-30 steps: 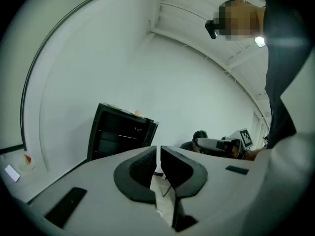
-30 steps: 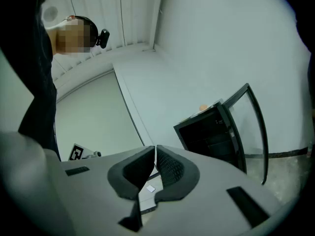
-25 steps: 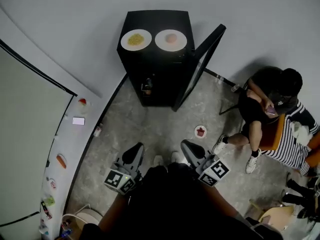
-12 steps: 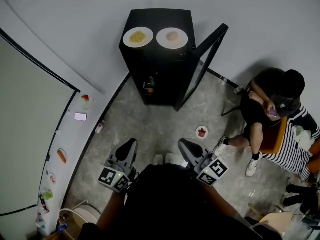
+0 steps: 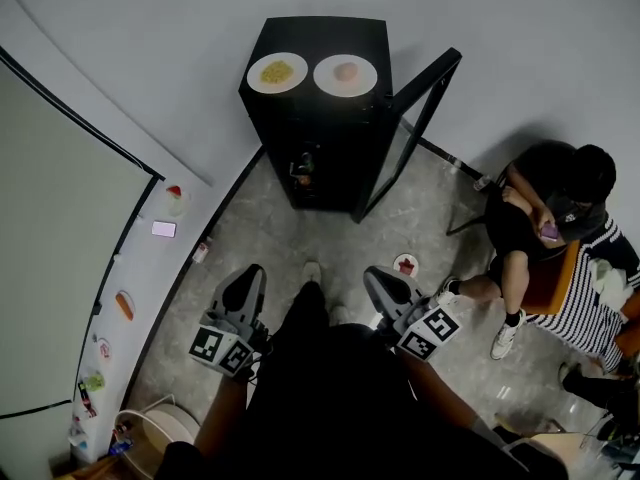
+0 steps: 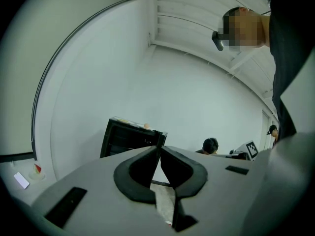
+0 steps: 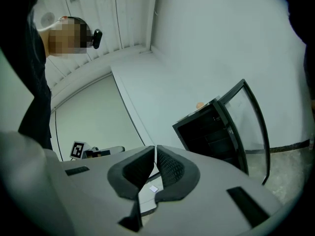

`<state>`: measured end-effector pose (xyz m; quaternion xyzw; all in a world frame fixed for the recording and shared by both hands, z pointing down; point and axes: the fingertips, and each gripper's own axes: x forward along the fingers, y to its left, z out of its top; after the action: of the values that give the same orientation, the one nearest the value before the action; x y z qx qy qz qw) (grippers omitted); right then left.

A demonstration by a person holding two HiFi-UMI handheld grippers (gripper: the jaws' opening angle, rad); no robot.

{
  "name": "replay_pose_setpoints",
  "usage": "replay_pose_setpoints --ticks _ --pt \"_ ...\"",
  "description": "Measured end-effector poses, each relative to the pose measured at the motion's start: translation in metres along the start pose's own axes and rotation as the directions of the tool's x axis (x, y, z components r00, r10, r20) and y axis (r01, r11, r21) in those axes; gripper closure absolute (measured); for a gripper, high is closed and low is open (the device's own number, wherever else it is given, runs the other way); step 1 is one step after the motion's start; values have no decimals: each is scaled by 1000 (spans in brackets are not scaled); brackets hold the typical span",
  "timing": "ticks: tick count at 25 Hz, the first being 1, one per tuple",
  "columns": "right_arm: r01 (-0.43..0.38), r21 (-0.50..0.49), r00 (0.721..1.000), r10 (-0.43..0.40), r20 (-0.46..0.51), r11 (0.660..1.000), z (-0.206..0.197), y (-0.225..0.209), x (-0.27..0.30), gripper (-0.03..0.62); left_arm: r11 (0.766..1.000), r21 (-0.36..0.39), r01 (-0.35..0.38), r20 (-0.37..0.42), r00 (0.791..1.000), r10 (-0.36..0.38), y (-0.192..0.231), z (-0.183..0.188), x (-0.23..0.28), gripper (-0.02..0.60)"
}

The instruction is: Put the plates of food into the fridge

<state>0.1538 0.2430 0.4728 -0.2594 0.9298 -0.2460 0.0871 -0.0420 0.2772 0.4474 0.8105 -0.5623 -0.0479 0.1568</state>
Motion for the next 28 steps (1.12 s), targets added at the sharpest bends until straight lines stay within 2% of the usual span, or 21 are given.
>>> replay_pose_setpoints --ticks 3,8,18,28 --pt "-10 22 1000 9 13 1000 4 -9 4 560 1000 18 5 -7 1000 -5 4 0 11 537" --pt "-17 15 1000 17 -2 1000 5 -22 17 560 1000 -1 5 -10 1000 -5 21 -1 24 537" --pt "3 61 999 -1 -35 998 15 -61 84 560 999 -41 27 -28 999 -29 68 12 85 537" --pt "67 78 998 -66 -12 995 54 -107 177 560 988 -62 142 -48 988 -145 132 41 162 537"
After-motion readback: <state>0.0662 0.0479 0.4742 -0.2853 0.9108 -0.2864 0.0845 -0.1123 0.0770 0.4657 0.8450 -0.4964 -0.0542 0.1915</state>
